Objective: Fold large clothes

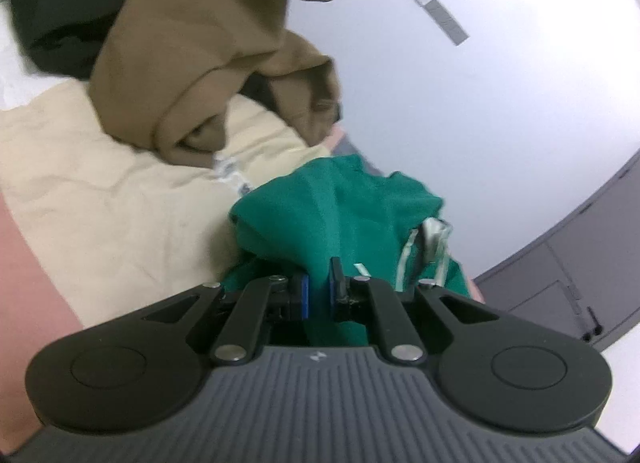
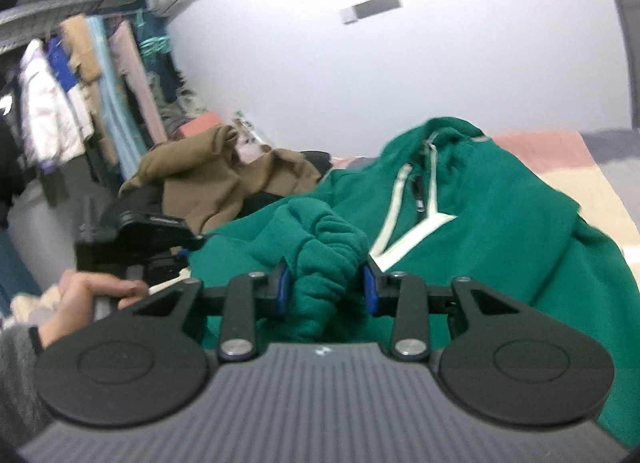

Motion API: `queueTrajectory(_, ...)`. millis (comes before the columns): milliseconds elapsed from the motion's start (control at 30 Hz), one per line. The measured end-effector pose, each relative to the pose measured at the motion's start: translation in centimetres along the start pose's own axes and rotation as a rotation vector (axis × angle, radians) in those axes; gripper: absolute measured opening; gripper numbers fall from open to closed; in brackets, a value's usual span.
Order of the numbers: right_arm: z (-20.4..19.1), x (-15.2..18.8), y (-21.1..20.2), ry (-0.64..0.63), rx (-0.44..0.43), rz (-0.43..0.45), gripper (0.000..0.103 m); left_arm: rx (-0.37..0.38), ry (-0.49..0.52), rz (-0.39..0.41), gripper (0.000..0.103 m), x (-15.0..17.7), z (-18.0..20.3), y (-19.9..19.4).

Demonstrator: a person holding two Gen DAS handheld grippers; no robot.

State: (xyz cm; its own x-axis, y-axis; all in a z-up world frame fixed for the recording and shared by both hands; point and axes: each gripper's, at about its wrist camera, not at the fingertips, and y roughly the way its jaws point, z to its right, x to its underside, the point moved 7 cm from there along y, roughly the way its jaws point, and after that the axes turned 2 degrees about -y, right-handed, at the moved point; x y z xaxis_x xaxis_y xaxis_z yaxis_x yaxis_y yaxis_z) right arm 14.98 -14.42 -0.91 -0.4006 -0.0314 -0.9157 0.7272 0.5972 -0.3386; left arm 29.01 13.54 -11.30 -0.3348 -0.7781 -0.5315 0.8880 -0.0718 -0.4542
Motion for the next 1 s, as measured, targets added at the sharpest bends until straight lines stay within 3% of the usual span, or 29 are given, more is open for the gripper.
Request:
queueTrajectory(100,-0.3,1.3,0.9,-0.021,0.024,-0.074,0.038,-0.072,0.034,-0.032,0.010,0.6,-1.1,1.1)
queueTrajectory(200,0.8,3.7,2.0,-0.018,0.083,-0.204,0.038,-0.144,0.094,-0.081,0.011,1.8,-1.8,2.2)
queueTrajectory(400,2.1,7.8,4.1,0.000,0.139,-0.381,0.038,-0.248,0.273,-0.102,0.013,3.4,-1.3,3.3)
queueTrajectory(567,2.1,8.2,4.5,-0.011,0.149,-0.396,0.038,-0.277,0.322,-0.094,0.016,3.6,-0.9,2.8)
queueTrajectory(667,2.0,8.4,4.3,0.008,0.149,-0.384,0.038,-0.277,0.320,-0.089,0.023,3.2,-0.5,2.0)
queueTrajectory(833,1.6,7.8,3.9,0.008,0.150,-0.353,0.041,-0.293,0.357,-0.051,0.057,2.9,0.9,-1.3)
queueTrajectory(933,1.7,7.0,3.2,0.028,0.151,-0.318,0.049,-0.252,0.377,-0.021,0.058,3.1,2.4,-4.2)
queueTrajectory(1000,1.8,6.3,2.6,0.039,0.158,-0.292,0.072,-0.216,0.389,-0.006,0.059,3.3,3.6,-5.9)
